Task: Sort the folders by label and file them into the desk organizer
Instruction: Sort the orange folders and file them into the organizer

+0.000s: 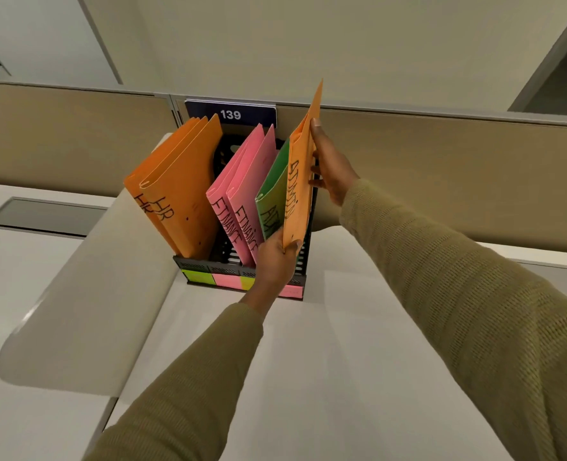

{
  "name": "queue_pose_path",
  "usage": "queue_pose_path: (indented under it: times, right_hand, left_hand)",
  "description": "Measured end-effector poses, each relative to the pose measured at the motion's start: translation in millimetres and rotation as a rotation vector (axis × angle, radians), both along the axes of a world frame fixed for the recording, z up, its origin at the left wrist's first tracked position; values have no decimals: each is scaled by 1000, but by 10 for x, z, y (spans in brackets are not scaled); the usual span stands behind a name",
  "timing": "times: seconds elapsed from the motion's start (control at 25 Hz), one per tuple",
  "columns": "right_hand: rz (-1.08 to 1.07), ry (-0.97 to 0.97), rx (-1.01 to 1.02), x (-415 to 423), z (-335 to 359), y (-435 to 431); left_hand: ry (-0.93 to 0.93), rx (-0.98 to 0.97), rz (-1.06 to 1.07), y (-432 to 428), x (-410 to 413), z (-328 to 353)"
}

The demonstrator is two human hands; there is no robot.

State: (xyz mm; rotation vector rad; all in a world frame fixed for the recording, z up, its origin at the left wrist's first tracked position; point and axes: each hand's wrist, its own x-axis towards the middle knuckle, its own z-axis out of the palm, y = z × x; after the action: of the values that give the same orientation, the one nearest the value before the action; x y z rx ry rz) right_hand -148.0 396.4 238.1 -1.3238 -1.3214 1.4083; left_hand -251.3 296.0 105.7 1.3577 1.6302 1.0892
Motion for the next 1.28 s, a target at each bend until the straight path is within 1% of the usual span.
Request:
queue_pose_path:
  times: [0.16,0.4,0.48,0.52,0.64,0.72,0.84,1.0,1.08,1.2,1.28]
  right_hand:
    - [-10,-12,41,39,-14,50]
    - [-55,-11,91,31,-23,20]
    - [-71,-21,175,15,5,-35]
    - [-80,-33,226,6,22,-51]
    - [-99,-101,326,-7,53,-49]
    - [-87,-147,349,-13,54,-5]
    - [-82,-200,421,-74,145,-21]
    - [-55,-275,514,-105,196,0]
    - [-35,-328,550,-101,178,-13]
    - [-12,-501,586,-101,17,-105]
    - [1,-625,584,-81,-178,-169]
  left_hand:
    - [-50,-5,-26,238,34,-33]
    - [-42,-2,-51,278,77,-77]
    - [22,-62,-100,286,26,-14]
    - [78,-107,-157,296,-29,14]
    - [308,-276,-420,281,-229,76]
    - [428,-287,-471,260,-311,61]
    - [477,-173,-424,194,-327,18]
    - [402,-15,-271,125,-292,-165]
    - [418,-7,-187,93,-264,-299]
    - [545,-45,-94,41,-195,-418]
    - [542,-35,-61,12,-158,-450]
